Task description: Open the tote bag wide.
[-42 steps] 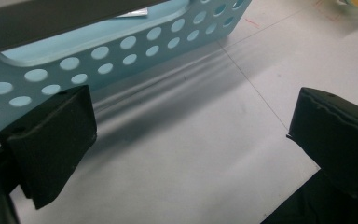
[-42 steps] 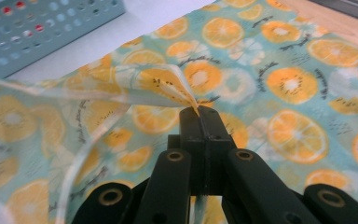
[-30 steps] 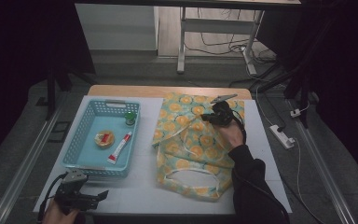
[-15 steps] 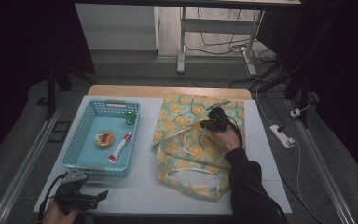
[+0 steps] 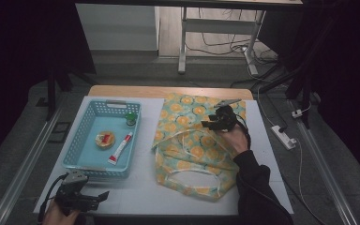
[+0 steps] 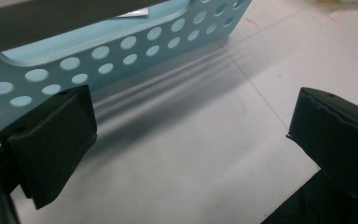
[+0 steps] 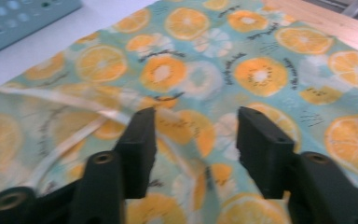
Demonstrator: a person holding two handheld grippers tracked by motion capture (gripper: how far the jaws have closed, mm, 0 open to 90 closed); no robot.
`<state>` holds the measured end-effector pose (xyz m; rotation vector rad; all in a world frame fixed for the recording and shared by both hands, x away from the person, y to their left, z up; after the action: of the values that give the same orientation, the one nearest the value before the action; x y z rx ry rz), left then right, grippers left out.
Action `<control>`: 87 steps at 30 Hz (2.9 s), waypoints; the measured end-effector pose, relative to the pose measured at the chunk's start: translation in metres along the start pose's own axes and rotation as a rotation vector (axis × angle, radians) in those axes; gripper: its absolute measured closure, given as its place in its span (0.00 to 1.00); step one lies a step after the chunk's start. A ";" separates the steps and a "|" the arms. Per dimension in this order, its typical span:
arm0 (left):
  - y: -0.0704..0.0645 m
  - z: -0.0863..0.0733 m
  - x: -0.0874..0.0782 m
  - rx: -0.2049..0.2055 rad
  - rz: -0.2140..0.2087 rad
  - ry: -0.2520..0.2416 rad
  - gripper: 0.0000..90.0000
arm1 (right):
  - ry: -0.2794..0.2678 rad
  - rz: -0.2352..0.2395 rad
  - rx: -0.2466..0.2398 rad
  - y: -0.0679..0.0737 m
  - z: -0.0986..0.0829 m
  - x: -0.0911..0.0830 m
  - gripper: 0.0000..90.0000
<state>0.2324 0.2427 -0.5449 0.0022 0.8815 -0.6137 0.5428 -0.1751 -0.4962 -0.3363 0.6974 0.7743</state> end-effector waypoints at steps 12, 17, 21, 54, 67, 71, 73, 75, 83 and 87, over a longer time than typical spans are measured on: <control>0.000 0.000 0.000 0.005 0.002 0.000 0.01 | 0.039 0.036 -0.046 0.036 -0.018 -0.017 0.12; 0.000 0.000 0.000 0.006 0.002 0.000 0.01 | 0.041 0.073 -0.068 0.051 -0.030 -0.023 0.03; 0.000 0.000 0.000 0.005 0.002 0.001 0.01 | 0.052 0.078 -0.078 0.059 -0.037 -0.025 0.00; -0.001 0.000 0.000 0.008 0.004 0.003 0.01 | 0.150 0.073 -0.224 0.091 -0.078 -0.018 0.47; -0.001 0.000 0.001 0.012 0.003 0.005 0.01 | 0.163 0.103 -0.253 0.096 -0.076 -0.022 0.99; -0.001 0.000 0.000 0.010 0.003 0.003 0.01 | 0.173 0.132 -0.225 0.093 -0.074 -0.022 1.00; -0.001 0.000 0.001 0.010 0.002 0.003 0.01 | 0.155 0.136 -0.213 0.092 -0.072 -0.025 1.00; -0.001 0.000 0.001 0.010 0.003 0.004 0.01 | 0.113 0.132 -0.202 0.090 -0.067 -0.031 1.00; 0.000 0.000 0.001 0.005 0.000 0.003 0.01 | 0.091 0.163 -0.167 0.086 -0.058 -0.037 1.00; 0.000 0.000 0.001 0.008 0.000 0.003 0.01 | 0.079 0.173 -0.147 0.084 -0.052 -0.040 1.00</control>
<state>0.2328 0.2425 -0.5453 0.0101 0.8822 -0.6170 0.4374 -0.1656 -0.5091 -0.4455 0.7523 0.9841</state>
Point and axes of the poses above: each handheld gripper's, and its own axes: x roughly forward along the jaws, z roughly out of its top, y roughly to its left, the point moved 3 cm from there along x, roughly forward along the jaws, and after that the axes turned 6 degrees about -z, right-handed, at the moved point
